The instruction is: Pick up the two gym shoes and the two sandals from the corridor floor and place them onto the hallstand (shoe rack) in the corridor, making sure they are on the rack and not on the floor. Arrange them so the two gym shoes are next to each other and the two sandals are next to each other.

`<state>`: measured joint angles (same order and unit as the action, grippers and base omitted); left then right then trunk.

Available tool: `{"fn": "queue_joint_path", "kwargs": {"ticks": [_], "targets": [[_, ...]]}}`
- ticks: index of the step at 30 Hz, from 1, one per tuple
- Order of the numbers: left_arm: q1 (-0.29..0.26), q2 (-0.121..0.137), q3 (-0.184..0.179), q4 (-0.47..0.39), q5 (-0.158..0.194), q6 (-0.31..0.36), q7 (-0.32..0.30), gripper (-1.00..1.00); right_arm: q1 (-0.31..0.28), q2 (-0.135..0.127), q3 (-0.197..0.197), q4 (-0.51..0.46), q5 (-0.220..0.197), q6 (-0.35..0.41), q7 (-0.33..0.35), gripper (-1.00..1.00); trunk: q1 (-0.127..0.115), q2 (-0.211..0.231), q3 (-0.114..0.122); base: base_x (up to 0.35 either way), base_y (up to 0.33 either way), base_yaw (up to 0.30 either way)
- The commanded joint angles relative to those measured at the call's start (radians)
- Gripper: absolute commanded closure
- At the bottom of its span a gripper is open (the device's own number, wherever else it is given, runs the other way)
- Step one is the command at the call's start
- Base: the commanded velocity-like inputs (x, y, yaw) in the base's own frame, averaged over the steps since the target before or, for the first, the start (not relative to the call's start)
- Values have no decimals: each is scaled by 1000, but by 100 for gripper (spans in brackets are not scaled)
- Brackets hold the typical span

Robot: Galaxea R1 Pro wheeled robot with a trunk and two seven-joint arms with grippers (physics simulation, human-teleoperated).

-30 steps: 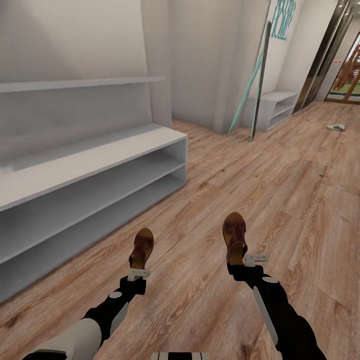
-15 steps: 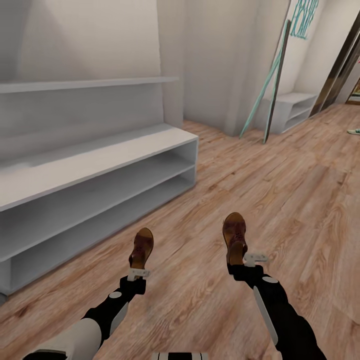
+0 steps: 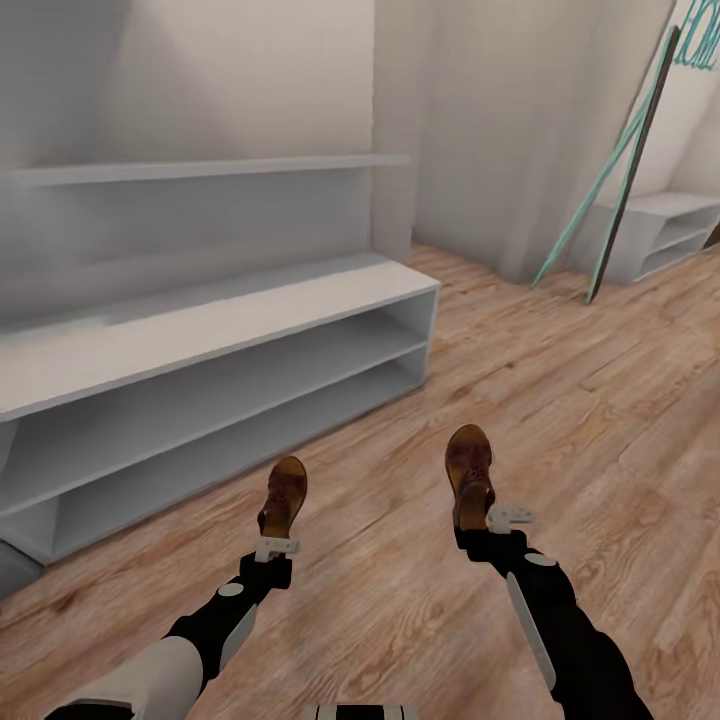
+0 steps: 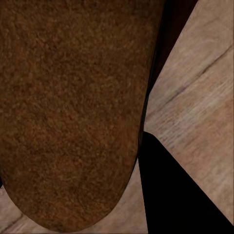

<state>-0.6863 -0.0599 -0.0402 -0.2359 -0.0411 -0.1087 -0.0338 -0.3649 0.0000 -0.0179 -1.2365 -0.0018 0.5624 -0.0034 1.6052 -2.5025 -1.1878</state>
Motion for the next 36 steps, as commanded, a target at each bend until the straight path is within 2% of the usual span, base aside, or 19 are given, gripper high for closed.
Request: {"fn": "queue_joint_path", "kwargs": {"ticks": [1, 16, 36], "targets": [[-1, 0, -3, 1, -8, -3, 0, 100, 0, 0, 0, -1, -3, 5, -3, 100, 0, 0, -1, 218, -171, 298], [-1, 0, -3, 1, -8, -3, 0, 100, 0, 0, 0, -1, -3, 5, -3, 100, 0, 0, 2, 60, -56, 298], [-1, 0, -3, 1, -8, -2, 0, 100, 0, 0, 0, -1, -3, 5, -3, 100, 0, 0, 23, 87, -101, 250]]}}
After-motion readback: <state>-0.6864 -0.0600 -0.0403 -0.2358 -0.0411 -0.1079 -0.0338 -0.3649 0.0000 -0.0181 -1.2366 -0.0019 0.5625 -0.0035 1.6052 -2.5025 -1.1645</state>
